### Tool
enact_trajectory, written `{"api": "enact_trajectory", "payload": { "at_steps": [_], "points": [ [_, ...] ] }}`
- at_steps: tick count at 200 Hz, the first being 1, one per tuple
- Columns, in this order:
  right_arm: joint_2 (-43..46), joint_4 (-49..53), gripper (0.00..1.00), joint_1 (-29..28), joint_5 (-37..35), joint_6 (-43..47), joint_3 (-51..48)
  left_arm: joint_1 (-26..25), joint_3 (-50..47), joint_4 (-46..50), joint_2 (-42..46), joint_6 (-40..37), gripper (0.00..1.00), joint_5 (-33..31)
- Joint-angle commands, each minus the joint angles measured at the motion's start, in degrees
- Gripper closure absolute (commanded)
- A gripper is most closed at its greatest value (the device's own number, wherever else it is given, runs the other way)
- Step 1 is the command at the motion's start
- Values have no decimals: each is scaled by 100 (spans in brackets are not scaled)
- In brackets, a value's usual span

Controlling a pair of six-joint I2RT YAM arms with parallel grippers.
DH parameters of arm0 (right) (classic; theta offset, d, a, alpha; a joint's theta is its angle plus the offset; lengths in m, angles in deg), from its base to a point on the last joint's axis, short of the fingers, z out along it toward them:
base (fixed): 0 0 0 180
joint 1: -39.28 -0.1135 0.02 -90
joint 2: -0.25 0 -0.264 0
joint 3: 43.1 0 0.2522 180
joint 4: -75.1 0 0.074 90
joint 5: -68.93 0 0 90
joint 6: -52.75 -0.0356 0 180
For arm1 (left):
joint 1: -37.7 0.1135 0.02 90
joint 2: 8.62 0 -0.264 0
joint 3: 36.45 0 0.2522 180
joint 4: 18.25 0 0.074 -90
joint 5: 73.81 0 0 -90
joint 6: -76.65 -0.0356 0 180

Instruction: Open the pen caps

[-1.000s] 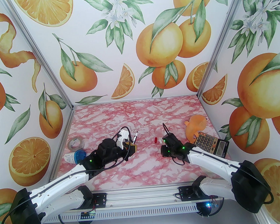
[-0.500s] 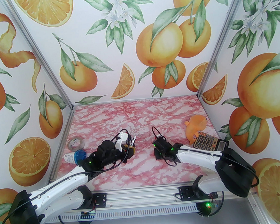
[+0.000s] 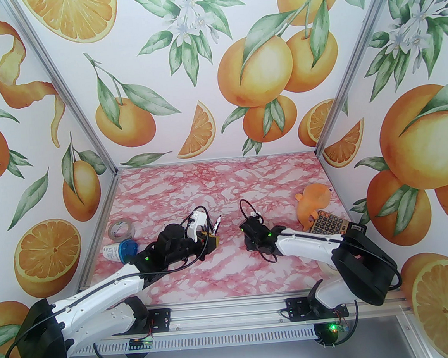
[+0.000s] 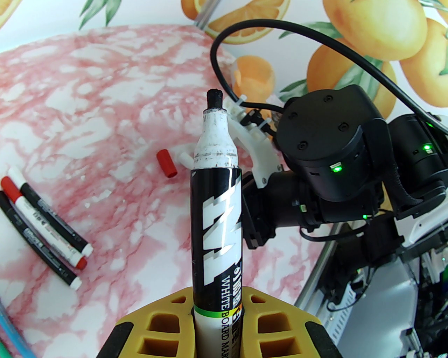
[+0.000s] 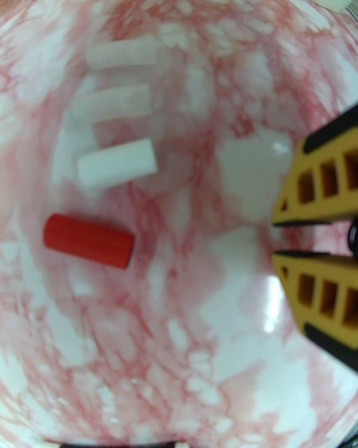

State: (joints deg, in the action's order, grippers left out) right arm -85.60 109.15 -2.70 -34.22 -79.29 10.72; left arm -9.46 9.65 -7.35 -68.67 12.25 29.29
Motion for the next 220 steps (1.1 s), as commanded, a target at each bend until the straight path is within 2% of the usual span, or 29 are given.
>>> {"api": "enact_trajectory", "payload": {
  "at_steps": [1, 70, 144, 188, 220],
  "points": [
    [-129, -128, 80, -45, -203, -25, 151, 5, -34, -215, -27, 70, 100, 83],
    [-275, -193, 76, -42, -180, -14, 165, 1, -35, -207, -50, 65, 100, 104],
    [-47, -66, 71, -56, -245, 37, 170, -1, -35, -206, -25, 101, 100, 79],
    [503, -8, 67, -205, -182, 255, 100, 1, -44, 50, 4, 190, 100, -353],
    [943, -38, 66, -264, 17, 319, -87, 1, 83, 701, -48, 221, 100, -846]
  ]
}}
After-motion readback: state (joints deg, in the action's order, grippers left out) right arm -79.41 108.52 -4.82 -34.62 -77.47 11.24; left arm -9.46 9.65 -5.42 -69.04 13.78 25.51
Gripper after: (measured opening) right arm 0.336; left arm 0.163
